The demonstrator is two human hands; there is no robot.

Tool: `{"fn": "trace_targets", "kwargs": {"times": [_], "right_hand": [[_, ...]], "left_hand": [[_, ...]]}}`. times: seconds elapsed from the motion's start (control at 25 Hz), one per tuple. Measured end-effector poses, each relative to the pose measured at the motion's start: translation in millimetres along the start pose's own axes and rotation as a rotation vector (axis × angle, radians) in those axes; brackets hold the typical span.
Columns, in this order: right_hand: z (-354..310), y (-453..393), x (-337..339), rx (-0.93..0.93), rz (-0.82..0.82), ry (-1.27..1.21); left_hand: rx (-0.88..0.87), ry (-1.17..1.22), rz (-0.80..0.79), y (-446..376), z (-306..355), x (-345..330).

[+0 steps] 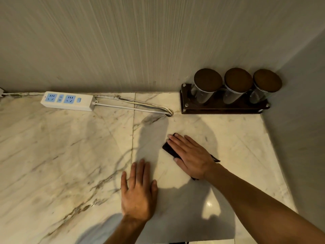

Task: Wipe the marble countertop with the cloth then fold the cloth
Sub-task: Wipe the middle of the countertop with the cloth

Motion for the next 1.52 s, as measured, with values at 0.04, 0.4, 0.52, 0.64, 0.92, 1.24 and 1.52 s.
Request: {"fn": "trace_targets", "kwargs": {"times": [0.04, 0.4, 0.52, 0.64, 0.92, 1.24, 1.52], "right_hand": [[3, -4, 1, -0.032, 0.011, -0.001], [25, -28, 4, -0.429, 0.06, -0.11], [31, -30, 3, -0.609, 0.062, -0.157], [32, -27, 2, -0.778, 0.074, -0.209], [27, -11, 1, -1.042, 0.093, -0.305], [5, 24, -2, -1.163, 0.09, -0.276], [-20, 61, -10, -1.2, 0.127, -0.277]], "left_hand": [[-0.004, -0.003, -0.004, 0, 0, 0], [-0.009, -0.019, -0.021, 0, -1, -1], [0.0, -0.024, -0.033, 0, -1, -1], [-0.001, -0.025, -0.032, 0, -1, -1], [-0.002, -0.031, -0.017, 0, 1, 2], [-0.025, -0.005, 0.015, 2, 5, 4], [-0.012, -0.011, 0.009, 2, 1, 1]]}}
Point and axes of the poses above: each hand's wrist, its own y-axis away from the middle knuckle, its own x-axis out of the back of the hand, z = x × y, the point moved 5 cm from there along -y, towards the middle knuckle, and after that the axes turned 10 degrees about y, right-handed, at the moved point
